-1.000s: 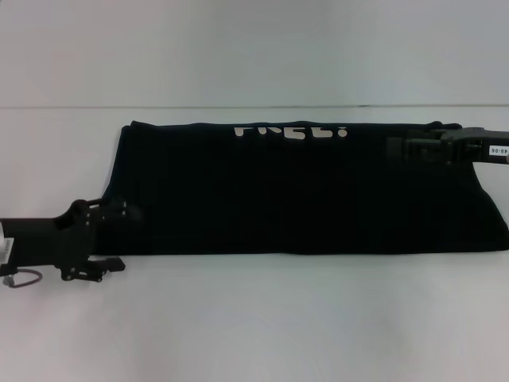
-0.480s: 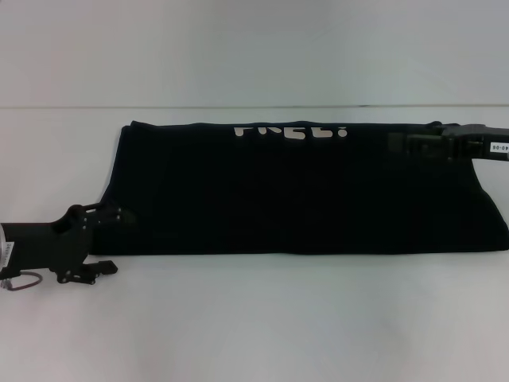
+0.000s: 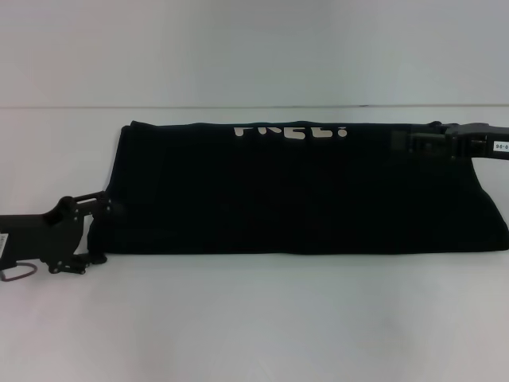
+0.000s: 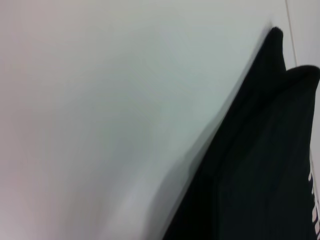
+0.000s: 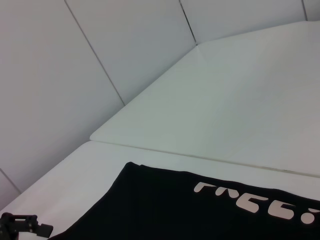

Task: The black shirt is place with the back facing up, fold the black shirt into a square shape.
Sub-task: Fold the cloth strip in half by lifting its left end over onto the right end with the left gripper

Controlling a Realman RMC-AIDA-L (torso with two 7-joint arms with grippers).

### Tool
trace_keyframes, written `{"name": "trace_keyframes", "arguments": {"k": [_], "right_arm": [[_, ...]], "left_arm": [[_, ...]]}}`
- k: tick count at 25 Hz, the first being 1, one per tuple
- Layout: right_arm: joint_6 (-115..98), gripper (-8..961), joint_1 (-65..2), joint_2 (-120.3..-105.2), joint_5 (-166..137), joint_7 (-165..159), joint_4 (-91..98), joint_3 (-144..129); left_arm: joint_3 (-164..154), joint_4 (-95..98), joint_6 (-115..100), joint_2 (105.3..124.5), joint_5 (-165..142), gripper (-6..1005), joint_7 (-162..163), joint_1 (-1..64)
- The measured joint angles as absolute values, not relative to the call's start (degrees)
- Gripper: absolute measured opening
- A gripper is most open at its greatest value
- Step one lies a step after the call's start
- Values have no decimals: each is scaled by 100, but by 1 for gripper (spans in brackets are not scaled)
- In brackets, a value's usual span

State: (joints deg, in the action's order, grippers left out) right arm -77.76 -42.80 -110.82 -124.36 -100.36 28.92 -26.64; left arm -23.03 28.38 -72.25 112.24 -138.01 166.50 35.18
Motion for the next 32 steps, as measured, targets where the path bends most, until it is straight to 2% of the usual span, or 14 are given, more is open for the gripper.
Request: {"name": "trace_keyframes", "arguments": {"k": [32], "right_arm": [[-7770,676,-4245,-11073,-12277,-10047,2945,-2654]], "left_arm": [[-2594,2862,-7054,11197,-13865,933,16433,3643]]}}
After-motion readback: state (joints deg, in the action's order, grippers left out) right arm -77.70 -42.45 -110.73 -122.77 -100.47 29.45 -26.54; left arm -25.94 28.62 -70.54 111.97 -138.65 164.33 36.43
